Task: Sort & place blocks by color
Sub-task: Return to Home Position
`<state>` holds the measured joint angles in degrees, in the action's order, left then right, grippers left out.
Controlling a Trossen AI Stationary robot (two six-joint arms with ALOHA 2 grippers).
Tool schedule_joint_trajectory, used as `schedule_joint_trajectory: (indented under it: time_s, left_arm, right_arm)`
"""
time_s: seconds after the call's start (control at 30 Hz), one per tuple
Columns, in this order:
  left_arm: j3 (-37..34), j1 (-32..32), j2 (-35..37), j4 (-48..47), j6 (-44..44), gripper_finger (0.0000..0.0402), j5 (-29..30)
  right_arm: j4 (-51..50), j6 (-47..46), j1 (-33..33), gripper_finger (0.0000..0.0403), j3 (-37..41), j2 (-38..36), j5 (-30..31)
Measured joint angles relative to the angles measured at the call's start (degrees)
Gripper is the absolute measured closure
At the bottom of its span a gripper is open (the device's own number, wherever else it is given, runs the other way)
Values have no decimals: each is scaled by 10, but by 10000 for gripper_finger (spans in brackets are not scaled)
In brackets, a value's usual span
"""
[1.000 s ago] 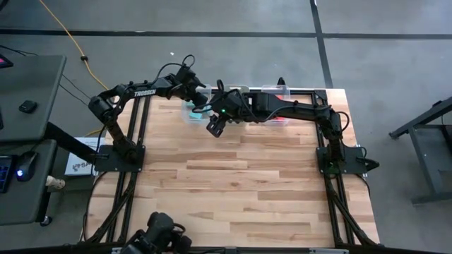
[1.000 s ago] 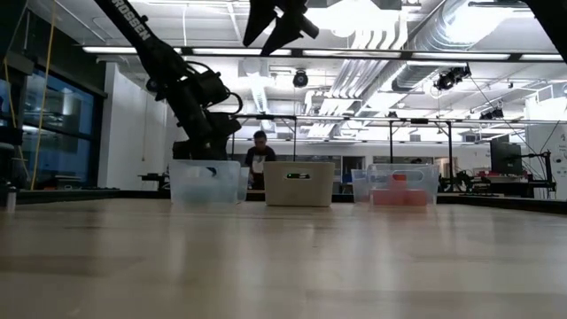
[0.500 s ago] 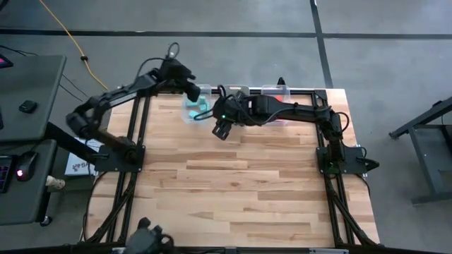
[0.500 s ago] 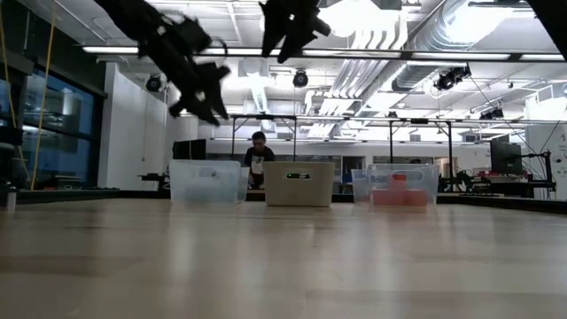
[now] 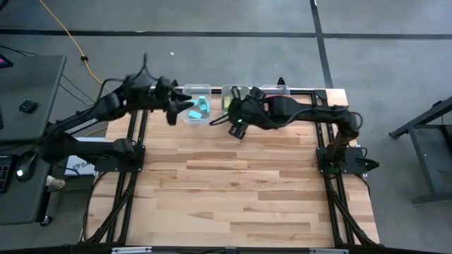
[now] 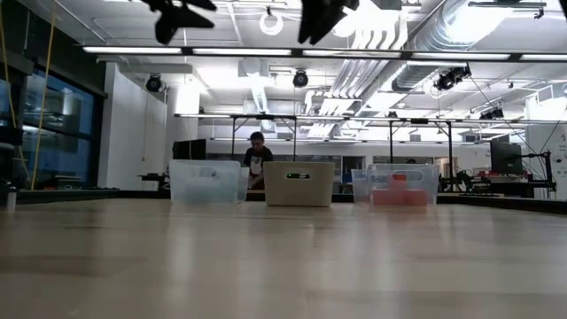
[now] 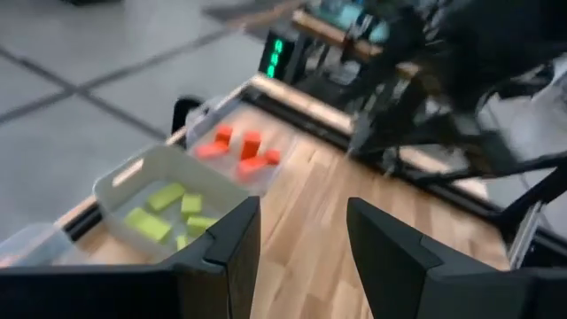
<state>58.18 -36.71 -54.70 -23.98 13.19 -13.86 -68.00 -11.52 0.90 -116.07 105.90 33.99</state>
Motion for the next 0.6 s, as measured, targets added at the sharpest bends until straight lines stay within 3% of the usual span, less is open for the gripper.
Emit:
schedule_joint_trajectory:
  time_s: [0.2, 0.37, 0.6]
  left_arm:
    - [-63, 107, 120, 10, 34, 252, 100]
    - [-118, 172, 209, 12, 31, 252, 125]
    - [-202, 219, 332, 50, 48, 252, 152]
  right_arm:
    - [138, 27, 25, 185, 176, -124, -46]
    - [299, 50, 36, 185, 315, -217, -123]
    - [394, 31, 42, 185, 439, -315, -135]
